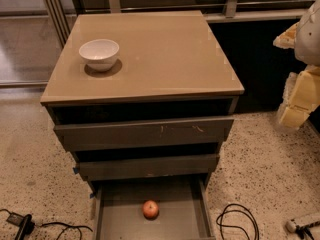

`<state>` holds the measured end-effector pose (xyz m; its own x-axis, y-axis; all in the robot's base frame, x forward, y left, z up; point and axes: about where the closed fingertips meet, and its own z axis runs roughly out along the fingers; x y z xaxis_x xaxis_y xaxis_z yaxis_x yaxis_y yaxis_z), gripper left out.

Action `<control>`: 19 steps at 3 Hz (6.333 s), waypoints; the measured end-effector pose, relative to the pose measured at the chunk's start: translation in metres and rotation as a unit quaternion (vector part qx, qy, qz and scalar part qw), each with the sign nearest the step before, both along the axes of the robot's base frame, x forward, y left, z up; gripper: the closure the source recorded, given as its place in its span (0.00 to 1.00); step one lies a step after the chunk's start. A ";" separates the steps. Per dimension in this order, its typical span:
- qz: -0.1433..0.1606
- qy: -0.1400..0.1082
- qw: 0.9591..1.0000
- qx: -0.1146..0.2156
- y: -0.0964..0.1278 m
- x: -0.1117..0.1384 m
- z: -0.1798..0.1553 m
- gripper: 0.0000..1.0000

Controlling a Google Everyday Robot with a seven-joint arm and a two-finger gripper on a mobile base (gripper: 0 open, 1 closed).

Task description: Pick apple from bottom drawer and place on counter

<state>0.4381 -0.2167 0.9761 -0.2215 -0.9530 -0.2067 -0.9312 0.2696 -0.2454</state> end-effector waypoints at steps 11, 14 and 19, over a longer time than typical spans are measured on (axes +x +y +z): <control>0.070 -0.009 0.970 0.233 0.162 -0.030 -0.379 0.00; 0.067 0.033 0.952 0.297 0.155 0.010 -0.497 0.00; 0.056 0.079 0.945 0.313 0.217 0.036 -0.633 0.00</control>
Offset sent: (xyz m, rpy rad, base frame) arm -0.0068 0.0139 -0.0432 0.0548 -0.0235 0.0731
